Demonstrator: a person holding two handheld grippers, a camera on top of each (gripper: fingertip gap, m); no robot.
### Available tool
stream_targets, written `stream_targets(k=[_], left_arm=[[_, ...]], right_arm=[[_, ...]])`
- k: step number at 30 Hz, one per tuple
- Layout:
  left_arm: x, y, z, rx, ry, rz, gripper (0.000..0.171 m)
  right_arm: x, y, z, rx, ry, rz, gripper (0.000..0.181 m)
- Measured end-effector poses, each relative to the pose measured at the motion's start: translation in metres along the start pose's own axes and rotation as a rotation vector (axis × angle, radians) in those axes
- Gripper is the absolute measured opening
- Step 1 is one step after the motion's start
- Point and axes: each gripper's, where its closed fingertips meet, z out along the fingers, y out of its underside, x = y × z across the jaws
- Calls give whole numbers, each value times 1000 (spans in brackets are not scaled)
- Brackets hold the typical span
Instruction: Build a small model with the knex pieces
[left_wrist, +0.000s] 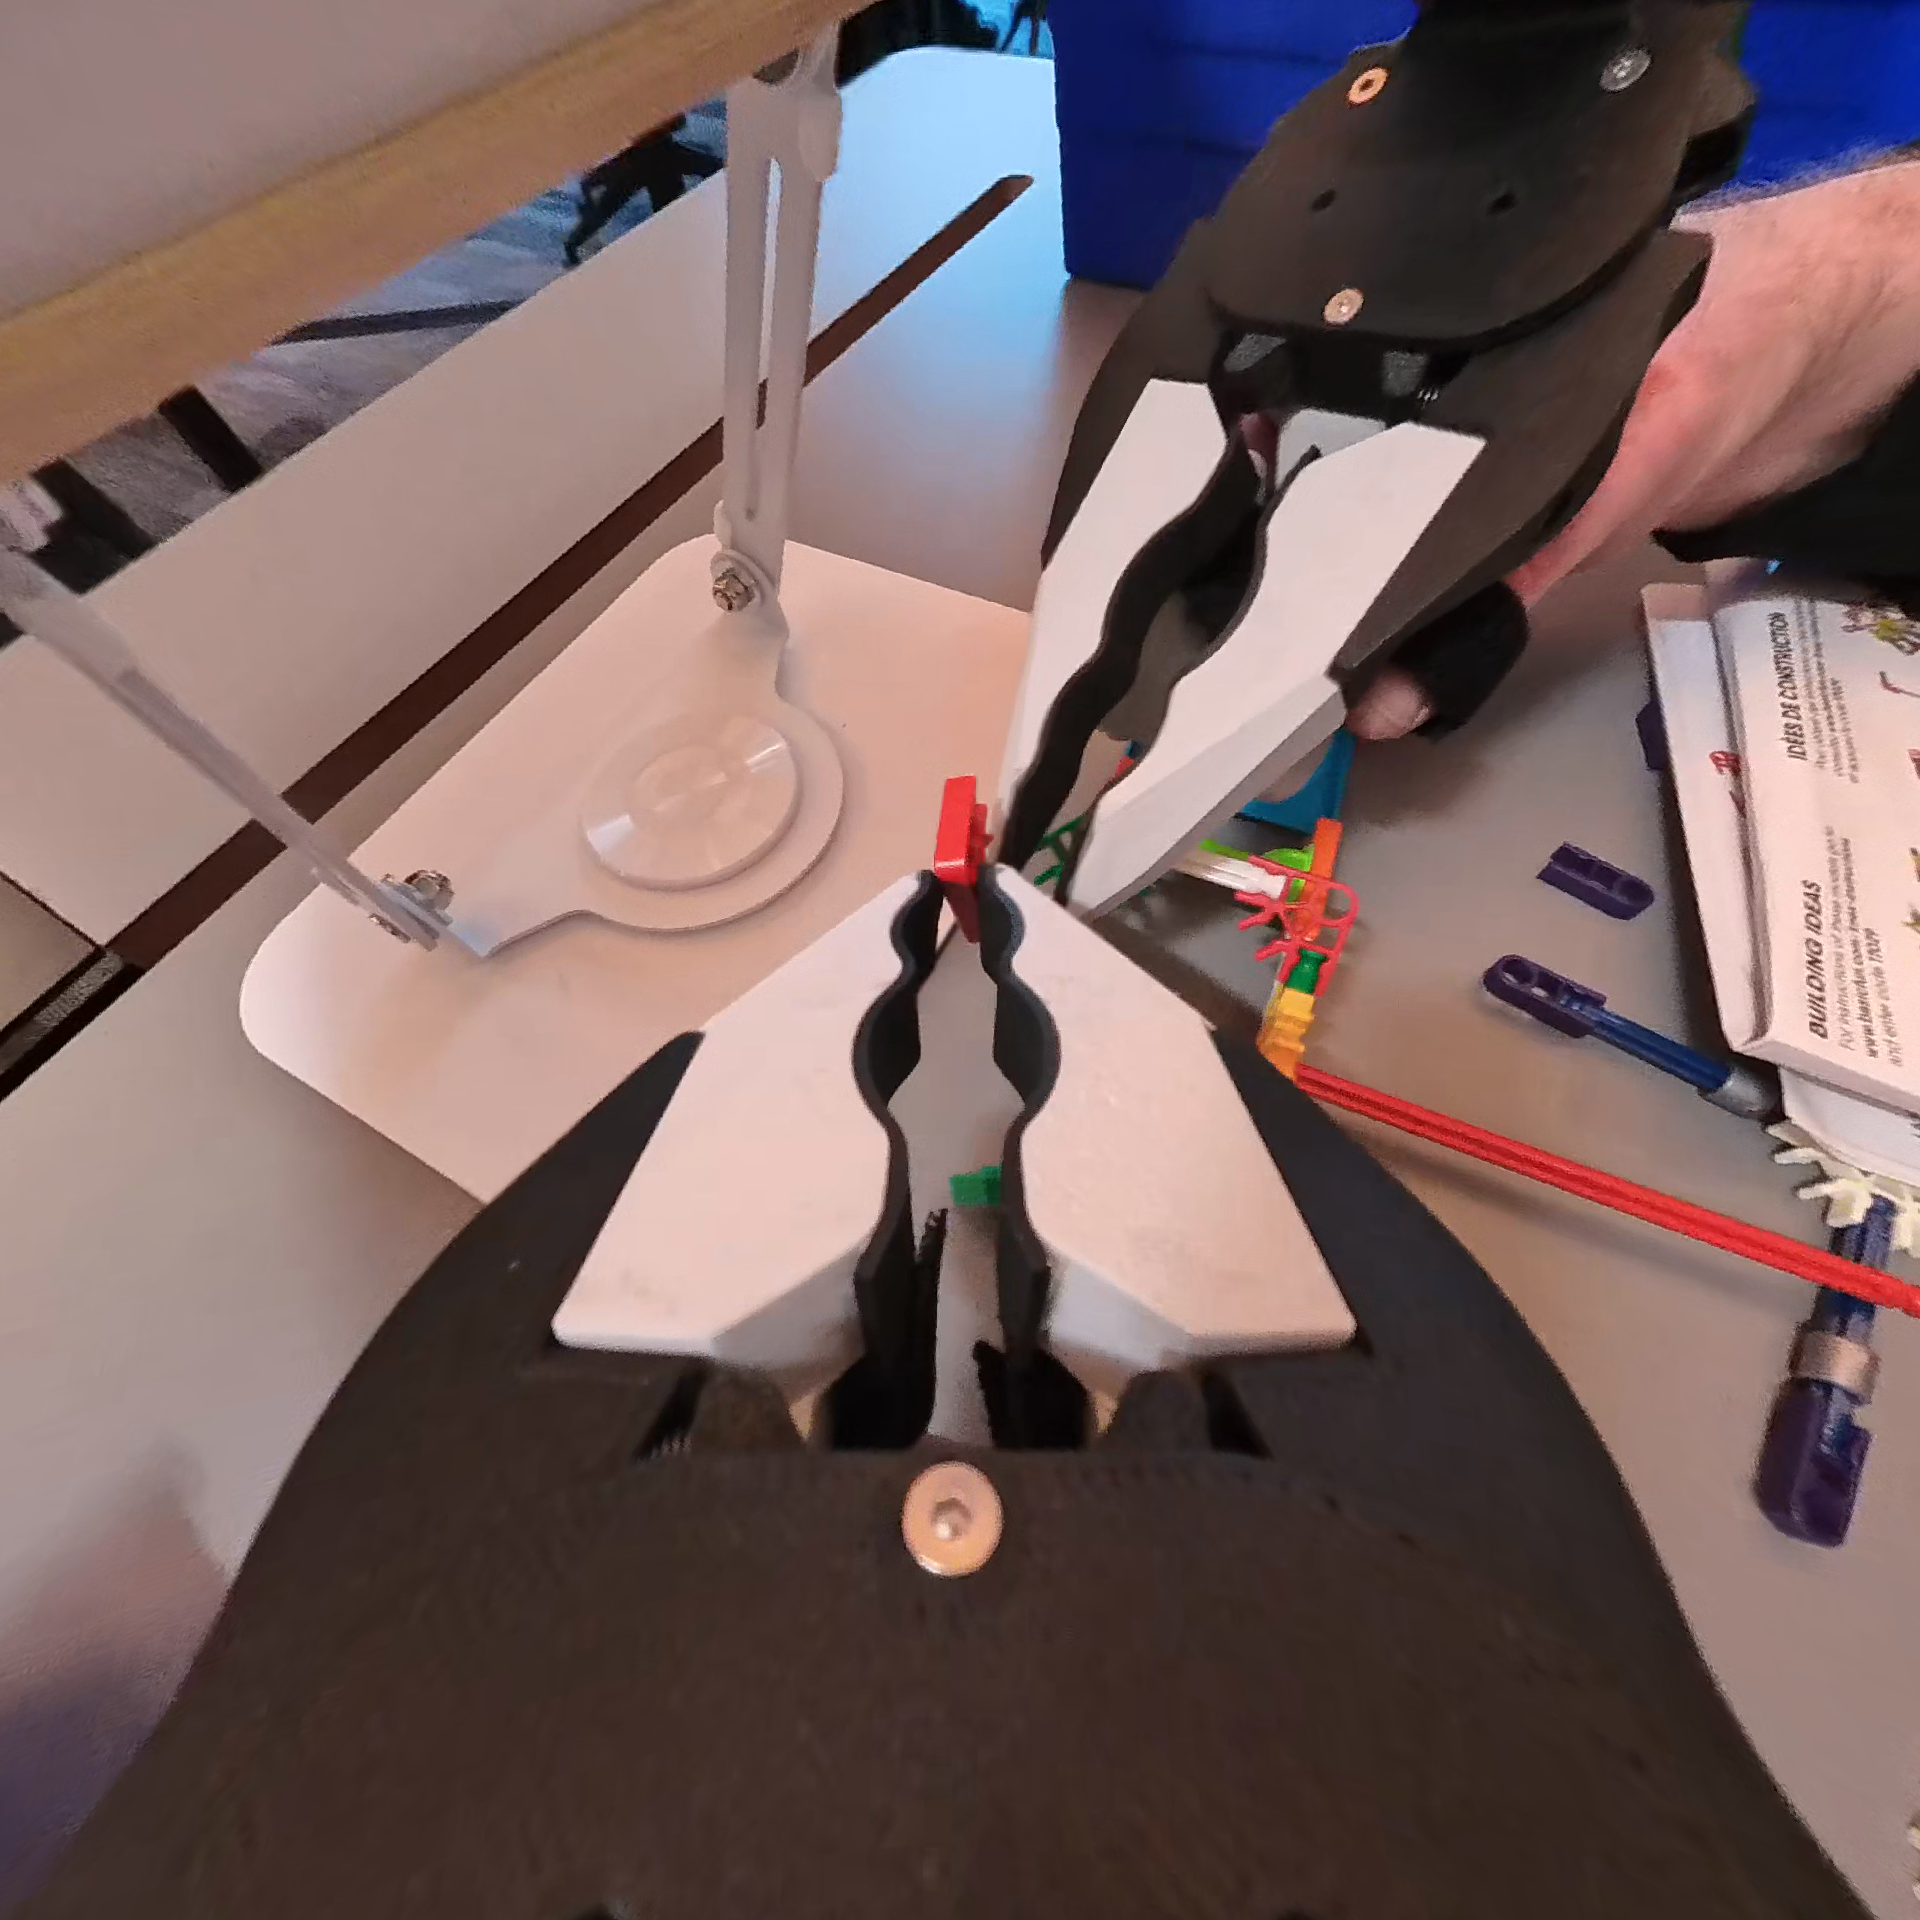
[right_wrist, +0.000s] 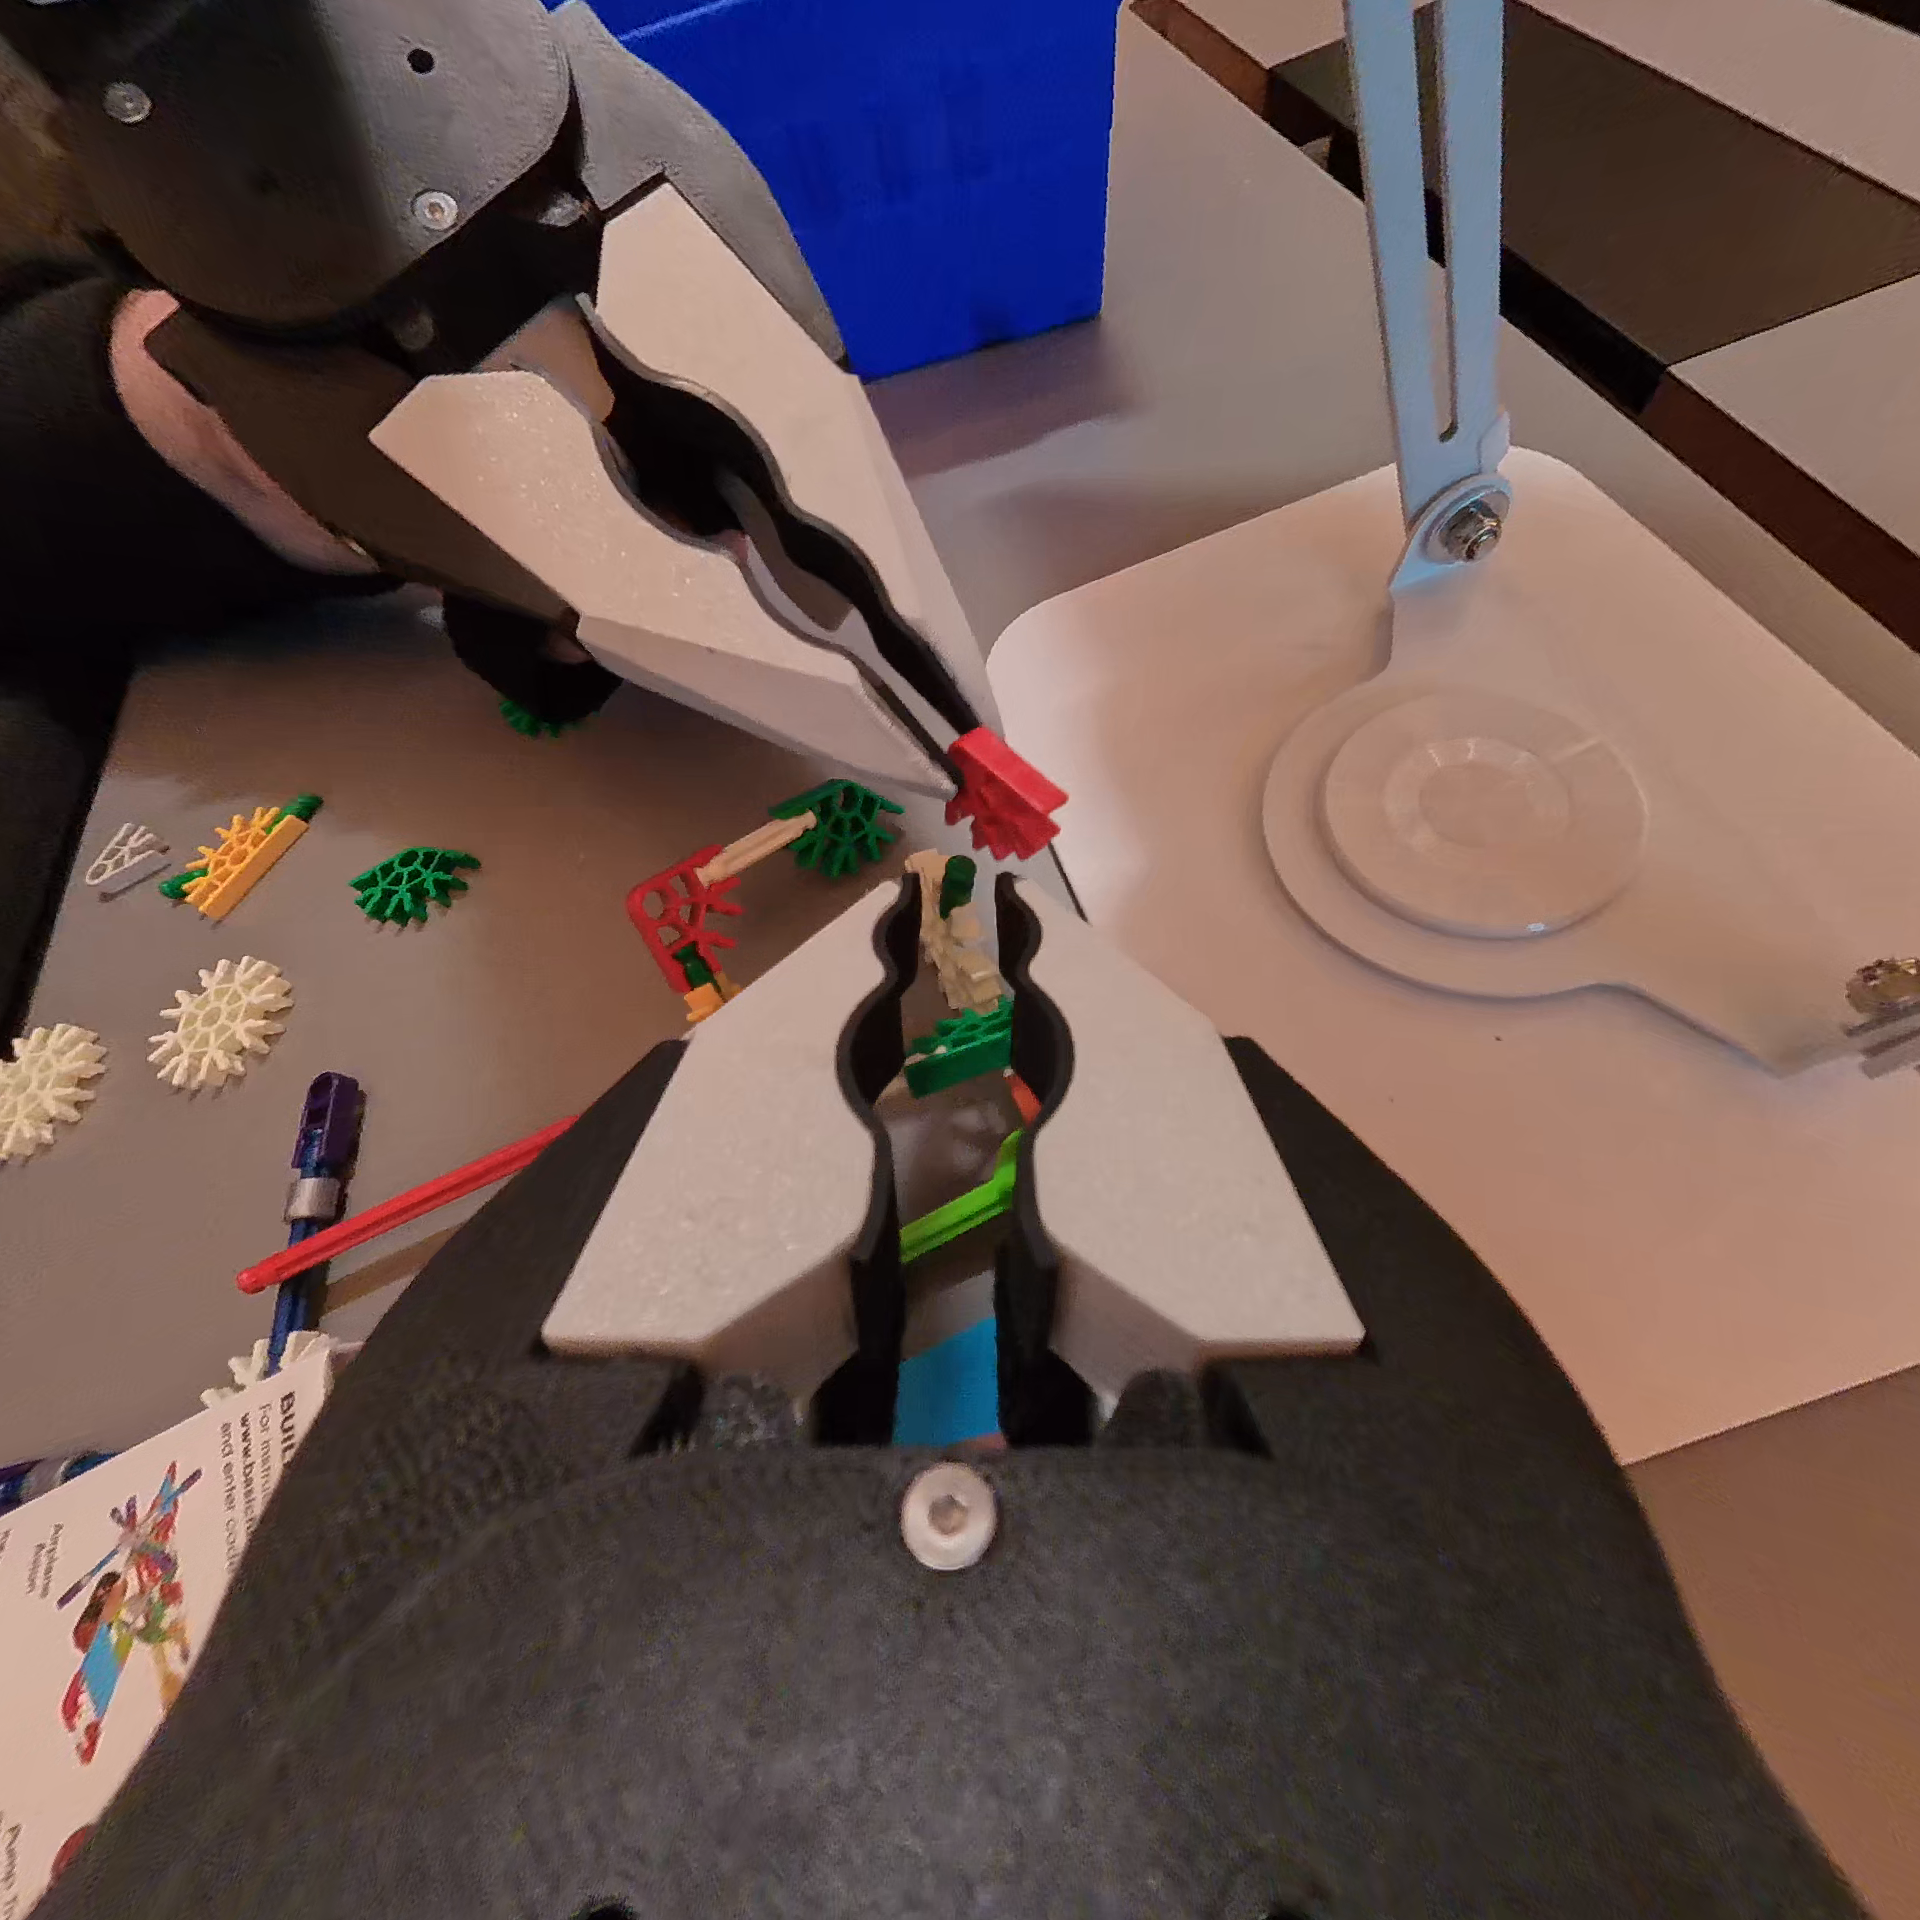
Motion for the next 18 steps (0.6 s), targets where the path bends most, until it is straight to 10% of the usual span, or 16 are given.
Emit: stream_targets(k=[18], left_arm=[[4, 3, 6, 29, 2, -186, 3]], right_arm=[[1, 4, 2, -31, 24, -23, 5]])
